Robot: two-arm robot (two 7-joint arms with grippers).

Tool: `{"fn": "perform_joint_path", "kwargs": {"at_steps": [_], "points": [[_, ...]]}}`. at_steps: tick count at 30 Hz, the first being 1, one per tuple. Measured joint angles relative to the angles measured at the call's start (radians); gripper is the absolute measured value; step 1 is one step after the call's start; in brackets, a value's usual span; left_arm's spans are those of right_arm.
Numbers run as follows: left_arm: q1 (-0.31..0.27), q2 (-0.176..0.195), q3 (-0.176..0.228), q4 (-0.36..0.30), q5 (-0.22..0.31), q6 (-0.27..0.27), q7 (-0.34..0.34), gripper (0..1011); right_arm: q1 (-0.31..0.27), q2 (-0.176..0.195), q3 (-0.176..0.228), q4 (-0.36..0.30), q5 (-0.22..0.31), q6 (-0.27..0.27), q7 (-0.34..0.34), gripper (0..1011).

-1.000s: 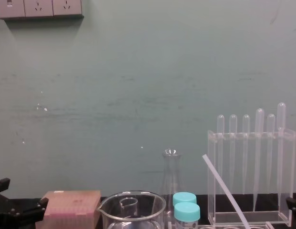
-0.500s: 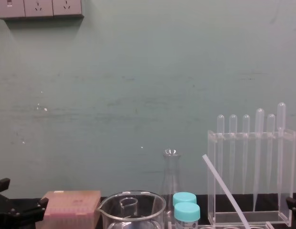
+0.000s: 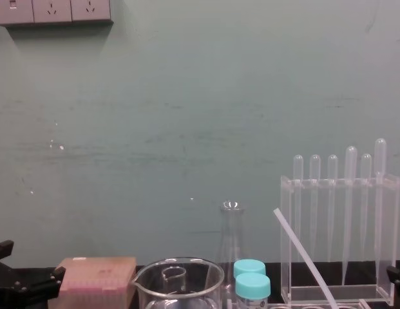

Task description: Pick up the stirring rod with one hand, then place it down.

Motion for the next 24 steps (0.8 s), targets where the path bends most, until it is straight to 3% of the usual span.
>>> {"fn": "perform_joint_path", "kwargs": {"at_steps": [24], "points": [[0.000,0.000,0.000,0.000,0.000,0.000,0.000,1000,0.000,0.000,0.000,0.000,0.000,0.000,0.000,1000]]}}
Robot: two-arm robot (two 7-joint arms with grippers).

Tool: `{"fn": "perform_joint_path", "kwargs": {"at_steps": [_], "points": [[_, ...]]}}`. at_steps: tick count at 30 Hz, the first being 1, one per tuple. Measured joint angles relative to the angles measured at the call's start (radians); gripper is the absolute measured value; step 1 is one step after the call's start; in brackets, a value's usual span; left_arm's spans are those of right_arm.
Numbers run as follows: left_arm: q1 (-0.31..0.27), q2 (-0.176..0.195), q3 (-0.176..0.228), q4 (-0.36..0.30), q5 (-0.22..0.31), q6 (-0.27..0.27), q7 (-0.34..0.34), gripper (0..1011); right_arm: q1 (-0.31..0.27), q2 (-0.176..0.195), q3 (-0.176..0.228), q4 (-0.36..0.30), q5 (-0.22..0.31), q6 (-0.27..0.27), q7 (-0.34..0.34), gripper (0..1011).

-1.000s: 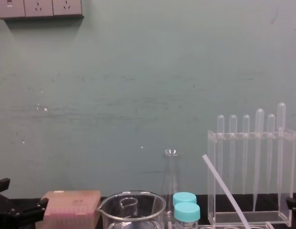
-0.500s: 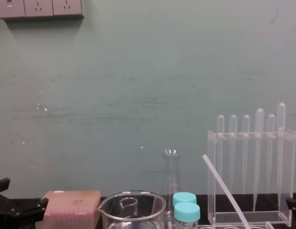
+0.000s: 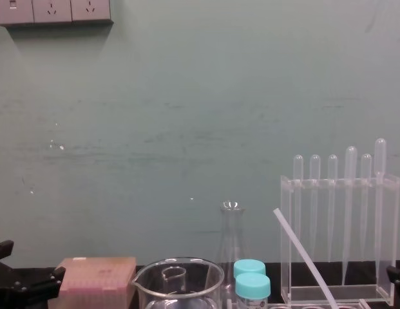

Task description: Pick up the stirring rod with one hand, then place it down.

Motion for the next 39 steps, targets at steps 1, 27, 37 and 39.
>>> {"fn": "perform_joint_path", "kwargs": {"at_steps": [1,27,37,39], "points": [[0.000,0.000,0.000,0.000,0.000,0.000,0.000,1000,0.000,0.000,0.000,0.000,0.000,0.000,0.000,1002],[0.000,0.000,0.000,0.000,0.000,0.000,0.000,1000,0.000,0.000,0.000,0.000,0.000,0.000,0.000,1002],[0.000,0.000,0.000,0.000,0.000,0.000,0.000,1000,0.000,0.000,0.000,0.000,0.000,0.000,0.000,1002],[0.000,0.000,0.000,0.000,0.000,0.000,0.000,1000,0.000,0.000,0.000,0.000,0.000,0.000,0.000,1000]]}}
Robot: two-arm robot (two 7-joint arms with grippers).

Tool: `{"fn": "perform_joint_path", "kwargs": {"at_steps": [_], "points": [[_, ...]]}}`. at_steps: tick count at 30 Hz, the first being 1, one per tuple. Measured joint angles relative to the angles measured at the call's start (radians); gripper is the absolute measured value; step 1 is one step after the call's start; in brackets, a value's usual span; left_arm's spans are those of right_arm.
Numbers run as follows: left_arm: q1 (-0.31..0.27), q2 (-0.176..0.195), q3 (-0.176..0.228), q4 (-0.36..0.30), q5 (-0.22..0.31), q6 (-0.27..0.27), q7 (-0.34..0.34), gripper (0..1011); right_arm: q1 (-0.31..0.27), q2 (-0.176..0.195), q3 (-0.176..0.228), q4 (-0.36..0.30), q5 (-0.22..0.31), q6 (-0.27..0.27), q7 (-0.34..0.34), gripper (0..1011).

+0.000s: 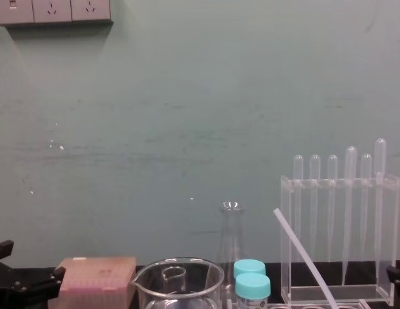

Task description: Pick up the stirring rod with one hand, then place it down.

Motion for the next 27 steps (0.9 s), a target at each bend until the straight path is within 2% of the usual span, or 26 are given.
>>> {"fn": "perform_joint_path", "kwargs": {"at_steps": [27], "points": [[0.000,0.000,0.000,0.000,0.000,0.000,0.000,1000,0.000,0.000,0.000,0.000,0.000,0.000,0.000,1002]]}}
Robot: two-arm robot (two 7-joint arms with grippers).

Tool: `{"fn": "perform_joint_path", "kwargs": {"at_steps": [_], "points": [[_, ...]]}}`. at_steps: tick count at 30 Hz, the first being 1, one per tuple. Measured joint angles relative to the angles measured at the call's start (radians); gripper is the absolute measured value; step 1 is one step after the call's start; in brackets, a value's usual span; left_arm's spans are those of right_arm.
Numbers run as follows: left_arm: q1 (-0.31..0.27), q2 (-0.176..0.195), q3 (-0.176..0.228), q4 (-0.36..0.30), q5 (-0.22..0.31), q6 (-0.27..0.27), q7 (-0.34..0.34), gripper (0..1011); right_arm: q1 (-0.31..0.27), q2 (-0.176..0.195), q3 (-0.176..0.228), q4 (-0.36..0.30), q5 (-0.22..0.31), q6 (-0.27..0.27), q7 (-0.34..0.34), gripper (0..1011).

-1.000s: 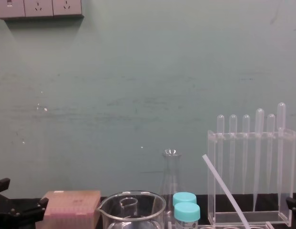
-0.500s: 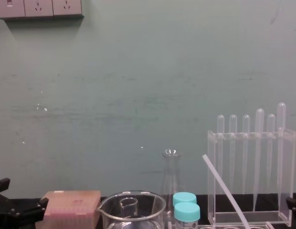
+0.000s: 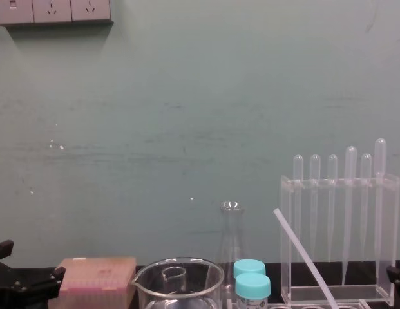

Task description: Pick up the stirring rod with one hand, then place it down.

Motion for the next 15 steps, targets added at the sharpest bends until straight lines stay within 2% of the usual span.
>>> {"fn": "perform_joint_path", "kwargs": {"at_steps": [7,10,15], "points": [[0.000,0.000,0.000,0.000,0.000,0.000,0.000,1000,-0.001,-0.005,0.008,0.000,-0.009,-0.014,-0.001,1000],[0.000,0.000,0.000,0.000,0.000,0.000,0.000,1000,-0.010,-0.013,0.027,-0.003,-0.016,-0.053,-0.011,1002],[0.000,0.000,0.000,0.000,0.000,0.000,0.000,1000,-0.010,-0.022,0.050,-0.021,-0.068,-0.138,-0.043,1002]]}}
